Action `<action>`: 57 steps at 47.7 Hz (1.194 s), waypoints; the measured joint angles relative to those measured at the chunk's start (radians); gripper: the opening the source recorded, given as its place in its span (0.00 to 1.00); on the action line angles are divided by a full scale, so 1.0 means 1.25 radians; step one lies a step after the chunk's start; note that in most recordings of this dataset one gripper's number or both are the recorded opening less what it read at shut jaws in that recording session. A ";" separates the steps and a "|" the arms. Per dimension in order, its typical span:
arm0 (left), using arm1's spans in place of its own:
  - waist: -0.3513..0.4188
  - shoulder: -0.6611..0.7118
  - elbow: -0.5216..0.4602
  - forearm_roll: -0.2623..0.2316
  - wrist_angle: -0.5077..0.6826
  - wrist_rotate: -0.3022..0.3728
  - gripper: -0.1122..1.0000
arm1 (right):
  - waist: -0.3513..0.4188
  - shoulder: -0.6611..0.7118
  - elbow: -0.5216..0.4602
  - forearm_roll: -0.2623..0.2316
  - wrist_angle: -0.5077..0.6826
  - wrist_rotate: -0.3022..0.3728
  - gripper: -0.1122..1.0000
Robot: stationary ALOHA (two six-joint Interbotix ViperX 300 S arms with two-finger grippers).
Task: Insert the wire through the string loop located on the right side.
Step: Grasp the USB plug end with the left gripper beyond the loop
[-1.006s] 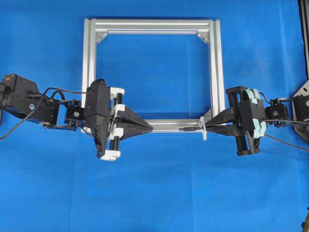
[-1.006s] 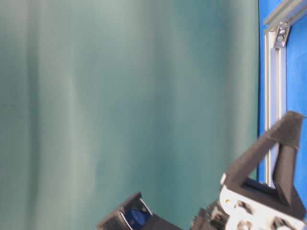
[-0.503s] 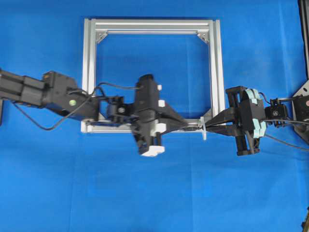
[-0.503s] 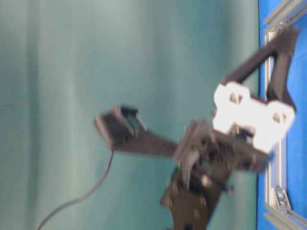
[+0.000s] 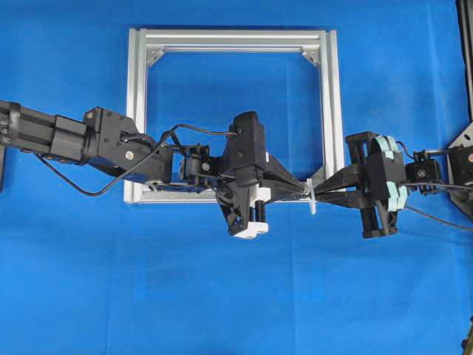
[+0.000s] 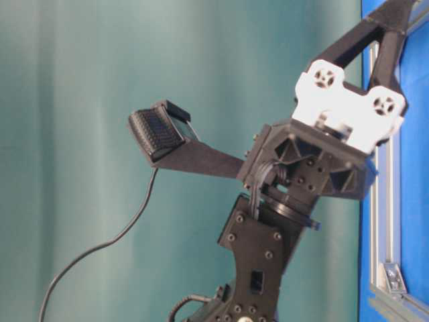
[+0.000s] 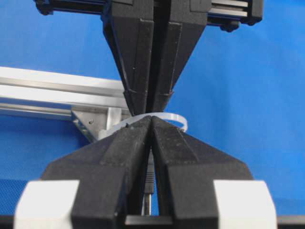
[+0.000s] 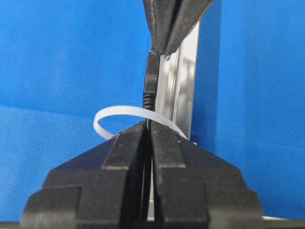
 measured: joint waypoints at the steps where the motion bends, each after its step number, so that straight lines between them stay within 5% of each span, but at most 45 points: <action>1: 0.000 0.000 -0.001 0.000 0.000 0.000 0.13 | 0.000 0.000 -0.001 0.000 0.000 -0.001 0.07; 17: -0.007 0.000 0.000 0.000 0.001 0.000 0.90 | 0.000 0.000 0.000 0.000 0.000 -0.001 0.07; 57: -0.009 0.077 -0.001 0.000 0.001 0.000 0.88 | 0.000 0.000 -0.001 0.000 0.000 -0.001 0.07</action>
